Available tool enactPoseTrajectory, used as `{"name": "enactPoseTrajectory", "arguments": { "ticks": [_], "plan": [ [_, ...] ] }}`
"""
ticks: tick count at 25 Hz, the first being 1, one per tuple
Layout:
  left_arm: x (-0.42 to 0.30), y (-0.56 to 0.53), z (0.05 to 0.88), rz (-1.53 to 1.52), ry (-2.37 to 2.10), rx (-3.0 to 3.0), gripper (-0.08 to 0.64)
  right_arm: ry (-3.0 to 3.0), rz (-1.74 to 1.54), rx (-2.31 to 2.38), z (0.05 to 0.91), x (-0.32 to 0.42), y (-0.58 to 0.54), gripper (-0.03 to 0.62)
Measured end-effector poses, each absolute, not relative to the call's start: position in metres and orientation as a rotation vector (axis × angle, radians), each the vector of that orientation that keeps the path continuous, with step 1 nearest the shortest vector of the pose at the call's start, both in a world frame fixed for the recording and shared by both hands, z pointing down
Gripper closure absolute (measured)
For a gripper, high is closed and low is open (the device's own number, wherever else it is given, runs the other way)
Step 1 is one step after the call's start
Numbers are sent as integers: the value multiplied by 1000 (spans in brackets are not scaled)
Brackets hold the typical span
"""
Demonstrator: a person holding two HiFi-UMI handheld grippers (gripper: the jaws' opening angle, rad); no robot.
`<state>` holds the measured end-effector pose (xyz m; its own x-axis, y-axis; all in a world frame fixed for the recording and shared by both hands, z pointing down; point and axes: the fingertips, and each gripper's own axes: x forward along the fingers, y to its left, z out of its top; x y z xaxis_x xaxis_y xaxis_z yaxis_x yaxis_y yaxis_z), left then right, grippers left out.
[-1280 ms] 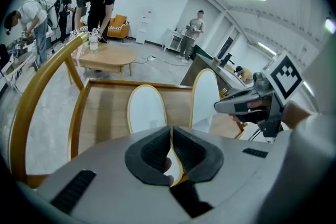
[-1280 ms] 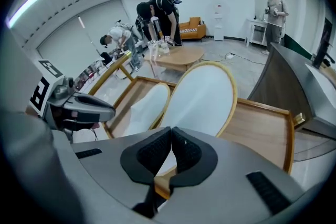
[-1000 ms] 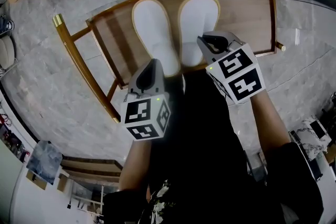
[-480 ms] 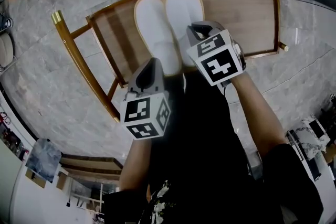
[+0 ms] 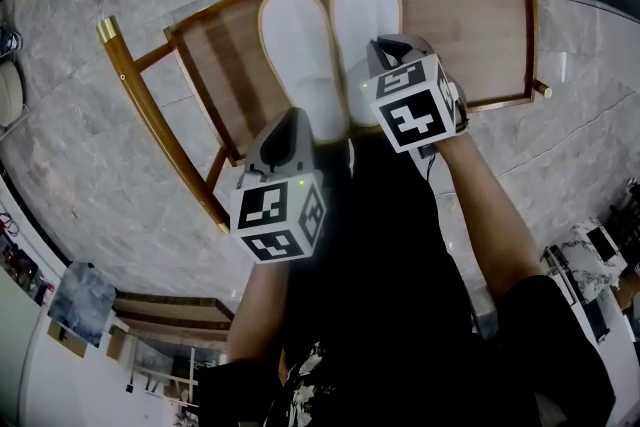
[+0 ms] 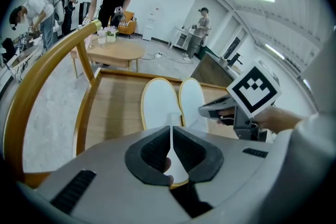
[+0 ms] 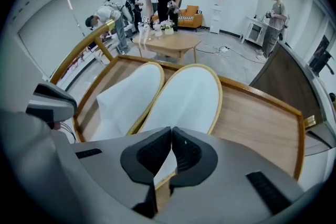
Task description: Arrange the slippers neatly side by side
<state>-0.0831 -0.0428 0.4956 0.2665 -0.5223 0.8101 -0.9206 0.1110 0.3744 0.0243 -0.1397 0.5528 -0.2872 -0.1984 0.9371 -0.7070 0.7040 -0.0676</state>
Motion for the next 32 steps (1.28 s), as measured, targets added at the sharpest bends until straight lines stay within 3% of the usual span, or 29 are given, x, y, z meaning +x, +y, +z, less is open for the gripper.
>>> {"name": "enactPoseTrajectory", "arguments": {
  "ticks": [28, 32],
  "plan": [
    [-87, -43, 478, 497, -1419, 1583, 545, -2055, 686, 787, 539, 2, -139, 558],
    [-85, -38, 484, 496, -1404, 1567, 545, -2084, 720, 779, 540, -3, -137, 529]
  ]
}}
